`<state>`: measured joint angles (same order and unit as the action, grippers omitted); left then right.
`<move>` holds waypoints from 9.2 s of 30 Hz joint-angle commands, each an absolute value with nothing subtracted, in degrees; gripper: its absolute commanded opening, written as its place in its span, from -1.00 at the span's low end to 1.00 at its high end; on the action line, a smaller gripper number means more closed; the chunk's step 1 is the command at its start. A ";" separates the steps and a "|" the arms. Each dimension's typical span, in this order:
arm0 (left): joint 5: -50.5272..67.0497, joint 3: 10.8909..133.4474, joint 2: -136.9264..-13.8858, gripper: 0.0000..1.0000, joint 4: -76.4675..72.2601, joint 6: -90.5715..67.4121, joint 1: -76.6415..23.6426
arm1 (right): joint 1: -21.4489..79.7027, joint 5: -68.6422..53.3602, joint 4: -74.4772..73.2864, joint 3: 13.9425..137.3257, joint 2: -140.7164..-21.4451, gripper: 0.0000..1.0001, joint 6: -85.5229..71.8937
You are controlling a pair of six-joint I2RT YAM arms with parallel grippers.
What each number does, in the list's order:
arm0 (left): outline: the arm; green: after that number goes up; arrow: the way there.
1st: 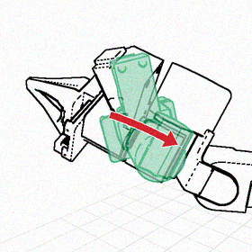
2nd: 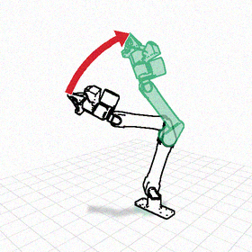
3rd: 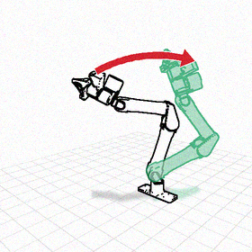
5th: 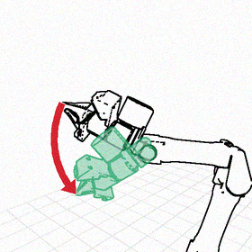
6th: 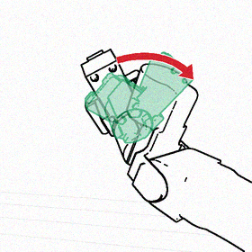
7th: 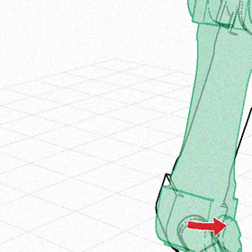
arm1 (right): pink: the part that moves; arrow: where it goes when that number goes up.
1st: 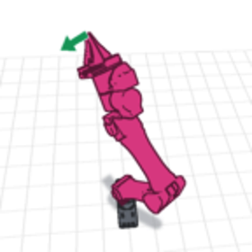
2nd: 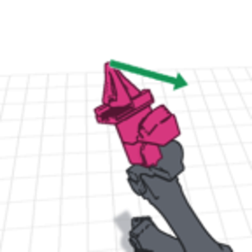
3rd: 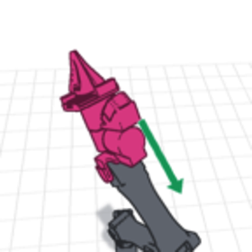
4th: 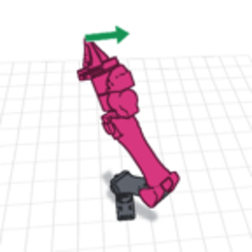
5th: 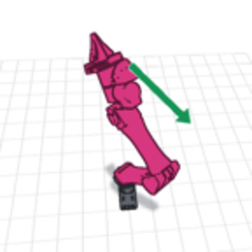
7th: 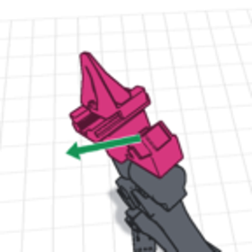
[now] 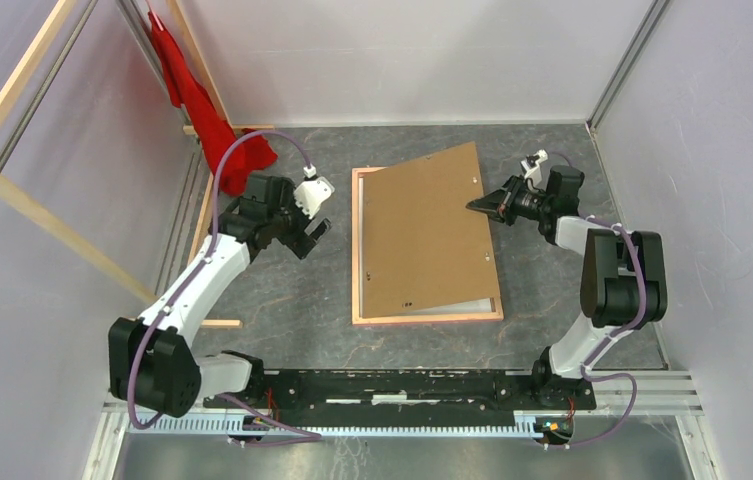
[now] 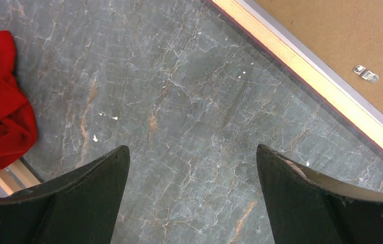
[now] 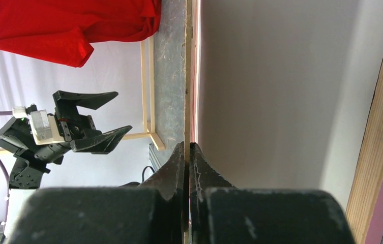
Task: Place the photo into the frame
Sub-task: Turn over the photo frame item on the photo frame, then install the photo frame at the center of the board.
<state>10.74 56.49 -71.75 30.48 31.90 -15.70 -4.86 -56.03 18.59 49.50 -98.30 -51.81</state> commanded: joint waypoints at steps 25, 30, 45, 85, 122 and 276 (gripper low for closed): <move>10.48 47.95 -74.61 0.99 20.68 32.48 -15.29 | -3.52 -58.97 26.51 53.37 -102.44 -1.00 -54.49; 10.59 47.83 -74.36 1.00 21.43 32.51 -15.37 | -3.60 -59.15 27.83 53.17 -102.98 -1.00 -55.07; 10.58 47.30 -73.55 1.00 22.11 33.05 -15.36 | -3.12 -58.76 33.19 50.92 -104.21 -1.00 -58.18; 10.72 46.79 -71.90 1.00 22.88 33.36 -15.38 | 4.34 -27.18 -13.62 64.41 -97.88 0.96 -22.24; 25.24 53.75 -84.10 0.78 21.37 19.46 -17.04 | 22.40 -8.36 0.93 50.29 -82.09 0.83 -33.31; 29.62 55.06 -97.27 -0.91 16.53 13.20 -18.76 | 44.71 -16.75 25.63 52.41 -112.12 -1.00 -33.45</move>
<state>28.64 53.69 -97.06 16.56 12.45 -18.50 45.12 -18.48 23.49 52.69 -110.02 -33.28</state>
